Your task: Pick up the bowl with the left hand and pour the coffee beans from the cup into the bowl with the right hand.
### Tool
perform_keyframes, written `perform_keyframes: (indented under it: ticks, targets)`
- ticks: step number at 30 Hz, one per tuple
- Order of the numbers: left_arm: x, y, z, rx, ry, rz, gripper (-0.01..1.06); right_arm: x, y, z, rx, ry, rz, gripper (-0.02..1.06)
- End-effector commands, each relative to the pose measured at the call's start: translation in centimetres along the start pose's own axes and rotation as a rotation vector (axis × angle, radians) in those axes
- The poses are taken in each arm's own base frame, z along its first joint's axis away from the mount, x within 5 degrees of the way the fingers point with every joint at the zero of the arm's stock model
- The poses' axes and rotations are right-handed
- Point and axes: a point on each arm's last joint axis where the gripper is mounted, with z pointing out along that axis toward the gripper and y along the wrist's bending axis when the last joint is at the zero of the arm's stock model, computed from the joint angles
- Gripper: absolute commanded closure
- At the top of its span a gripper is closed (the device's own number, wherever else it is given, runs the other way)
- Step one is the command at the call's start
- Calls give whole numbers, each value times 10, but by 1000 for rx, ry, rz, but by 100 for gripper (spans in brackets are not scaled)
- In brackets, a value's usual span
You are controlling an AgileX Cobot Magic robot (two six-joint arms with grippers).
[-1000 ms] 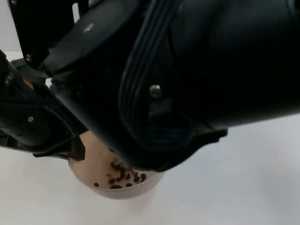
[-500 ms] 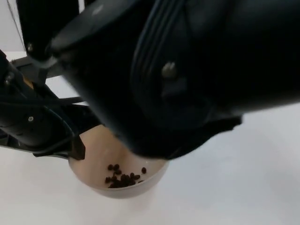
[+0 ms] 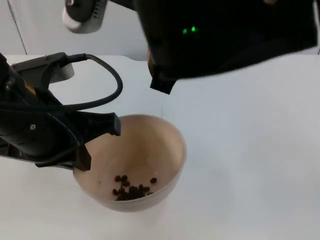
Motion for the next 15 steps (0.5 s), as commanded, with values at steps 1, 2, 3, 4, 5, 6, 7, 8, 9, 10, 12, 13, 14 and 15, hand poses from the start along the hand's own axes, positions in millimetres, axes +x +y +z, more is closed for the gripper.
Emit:
perform_keyframes:
  ticks: [1, 2, 3, 4, 5, 6, 7, 8, 9, 10, 12, 13, 14, 15]
  targets:
    - [-2, -4, 0, 13, -14, -8, 105, 2, -4, 2, -53, 2, 75, 104]
    - [-2, -4, 0, 13, -14, -8, 105, 2, -3, 5, -102, 0, 105, 104]
    - [-2, -4, 0, 13, -14, -8, 105, 3, -5, 6, -142, 5, 144, 104]
    - [-3, -4, 0, 14, -15, -8, 105, 3, -4, 10, -185, 17, 181, 104]
    - [-3, -4, 0, 14, -15, -8, 105, 3, -7, 13, -209, 30, 214, 104]
    - [-3, -4, 0, 14, -15, -8, 105, 3, -8, 15, -225, 39, 237, 104]
    - [-3, -4, 0, 14, -15, -8, 105, 3, -8, 15, -225, 39, 237, 104]
    - [-3, -4, 0, 14, -15, -8, 105, 4, -10, 18, -232, 44, 254, 104]
    - [-3, -4, 0, 14, -15, -8, 105, 4, -11, 20, -247, 47, 272, 104]
    - [-2, -4, 0, 14, -14, -8, 105, 4, -12, 21, -268, 57, 291, 104]
    - [-3, -4, 0, 14, -16, -8, 105, 4, -13, 24, -286, 66, 307, 104]
    - [-3, -4, 0, 14, -16, -8, 105, 5, -14, 26, -311, 74, 320, 104]
    - [-3, -4, 0, 14, -16, -8, 105, 6, -15, 28, -332, 86, 337, 104]
    - [-3, -4, 0, 14, -16, -8, 105, 6, -16, 30, -349, 94, 352, 104]
